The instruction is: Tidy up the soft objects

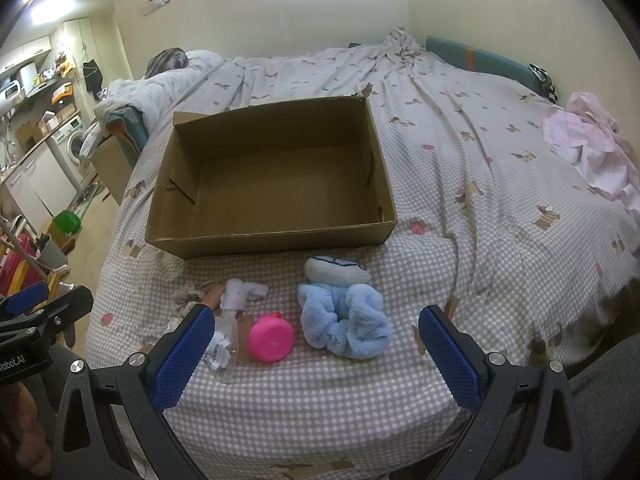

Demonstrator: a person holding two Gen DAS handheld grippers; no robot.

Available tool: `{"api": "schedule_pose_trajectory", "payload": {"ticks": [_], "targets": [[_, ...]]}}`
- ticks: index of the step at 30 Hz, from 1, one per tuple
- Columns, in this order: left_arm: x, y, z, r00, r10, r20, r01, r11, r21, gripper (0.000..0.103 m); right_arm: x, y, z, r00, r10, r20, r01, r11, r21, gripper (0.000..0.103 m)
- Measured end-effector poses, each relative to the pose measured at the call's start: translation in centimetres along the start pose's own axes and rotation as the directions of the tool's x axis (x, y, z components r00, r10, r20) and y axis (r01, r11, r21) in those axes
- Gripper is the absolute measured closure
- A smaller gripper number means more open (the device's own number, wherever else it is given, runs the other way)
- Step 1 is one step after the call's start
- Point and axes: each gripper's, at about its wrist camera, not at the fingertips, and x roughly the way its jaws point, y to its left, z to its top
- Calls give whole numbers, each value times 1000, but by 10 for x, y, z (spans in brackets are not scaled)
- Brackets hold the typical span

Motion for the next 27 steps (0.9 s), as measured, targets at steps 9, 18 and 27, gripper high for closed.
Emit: {"api": "schedule_pose_trajectory", "payload": {"ticks": [9, 18, 27], "targets": [[2, 1, -3, 1000, 2, -1, -2, 1000, -3, 0, 0, 0, 0, 1000, 1, 0, -1, 1000, 0, 0], [3, 0, -5, 1000, 11, -11, -11, 1000, -2, 0, 0, 0, 0, 1000, 4, -1, -4, 1000, 2, 0], [3, 0, -4, 1000, 14, -17, -14, 1000, 0, 0, 0, 1, 0, 1000, 4, -2, -3, 1000, 3, 0]]}}
